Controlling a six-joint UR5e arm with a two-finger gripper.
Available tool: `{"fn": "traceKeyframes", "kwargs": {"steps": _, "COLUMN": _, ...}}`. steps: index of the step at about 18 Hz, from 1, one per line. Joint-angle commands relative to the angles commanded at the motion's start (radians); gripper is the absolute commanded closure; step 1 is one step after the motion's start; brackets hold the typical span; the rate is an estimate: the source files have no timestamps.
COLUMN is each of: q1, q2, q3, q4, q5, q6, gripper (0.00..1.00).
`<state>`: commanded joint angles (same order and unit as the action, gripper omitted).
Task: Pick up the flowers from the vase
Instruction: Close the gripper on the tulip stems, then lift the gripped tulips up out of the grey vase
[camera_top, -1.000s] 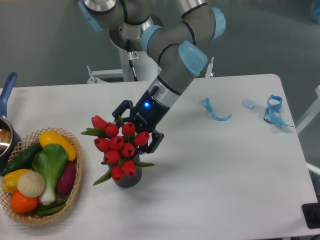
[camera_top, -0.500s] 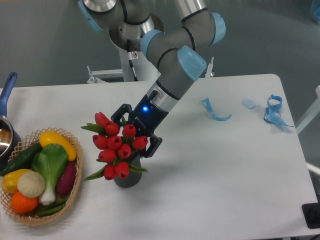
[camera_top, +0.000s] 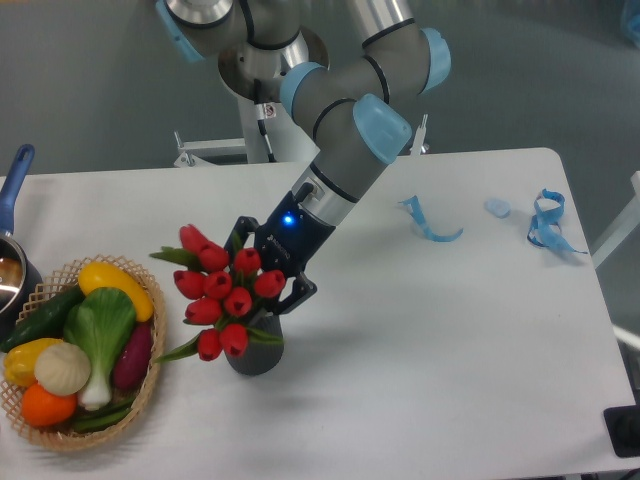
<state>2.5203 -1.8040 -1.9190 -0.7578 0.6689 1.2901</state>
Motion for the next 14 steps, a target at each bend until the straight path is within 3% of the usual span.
{"fn": "traceKeyframes", "kwargs": {"steps": 1, "q1": 0.002, "q2": 0.0, "q3": 0.0, "q4": -0.002, "q5": -0.009, "q6": 0.0, "gripper": 0.7}}
{"fn": "traceKeyframes", "kwargs": {"steps": 7, "q1": 0.011, "q2": 0.012, "q3": -0.003, "q4": -0.002, "q5": -0.037, "q6": -0.028, "gripper": 0.7}}
{"fn": "traceKeyframes", "kwargs": {"steps": 14, "q1": 0.032, "q2": 0.086, "q3": 0.023, "q4": -0.002, "q5": -0.1, "q6": -0.123, "gripper": 0.69}}
